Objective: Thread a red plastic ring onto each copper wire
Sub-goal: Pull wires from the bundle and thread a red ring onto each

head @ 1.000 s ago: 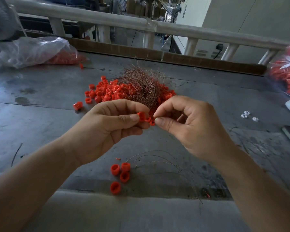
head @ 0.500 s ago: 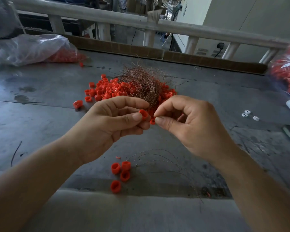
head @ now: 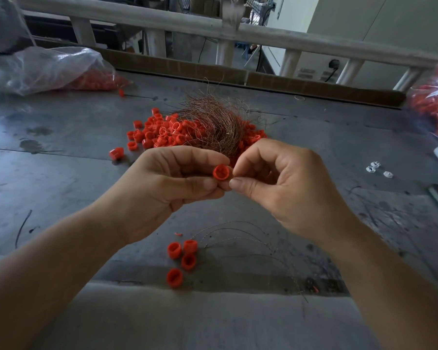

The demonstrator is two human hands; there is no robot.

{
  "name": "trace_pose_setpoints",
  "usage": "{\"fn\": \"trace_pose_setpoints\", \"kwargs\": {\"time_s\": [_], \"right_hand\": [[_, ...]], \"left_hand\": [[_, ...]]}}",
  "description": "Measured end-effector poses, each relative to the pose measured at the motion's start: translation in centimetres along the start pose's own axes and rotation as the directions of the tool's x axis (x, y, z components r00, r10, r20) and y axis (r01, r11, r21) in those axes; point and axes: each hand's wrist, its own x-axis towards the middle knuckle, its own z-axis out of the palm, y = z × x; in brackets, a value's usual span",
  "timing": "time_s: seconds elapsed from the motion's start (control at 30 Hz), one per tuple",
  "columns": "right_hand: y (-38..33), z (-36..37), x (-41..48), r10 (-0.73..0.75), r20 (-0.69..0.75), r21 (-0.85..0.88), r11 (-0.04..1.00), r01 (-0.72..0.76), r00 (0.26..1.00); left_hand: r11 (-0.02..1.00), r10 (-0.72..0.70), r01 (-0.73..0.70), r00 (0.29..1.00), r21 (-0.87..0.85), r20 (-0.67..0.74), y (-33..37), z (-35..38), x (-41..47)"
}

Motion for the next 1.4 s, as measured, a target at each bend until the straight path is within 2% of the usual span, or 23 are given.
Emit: {"fn": "trace_pose_setpoints", "kwargs": {"time_s": [0.5, 1.4], "right_hand": [[0.0, -0.14, 0.11, 0.136, 0.056, 0.106, 0.984, -0.142, 0.989], [-0.08, -0.5, 0.05, 0.166, 0.076, 0.22, 0.959, -0.179, 0.983]], "left_hand": [[1.0, -0.004, 0.003, 0.999, -0.017, -0.035, -0.18, -0.01, -0.07], [1.0, -0.012, 0.012, 1.0, -0.01, 0.0, 0.27, 0.1, -0.18]]}}
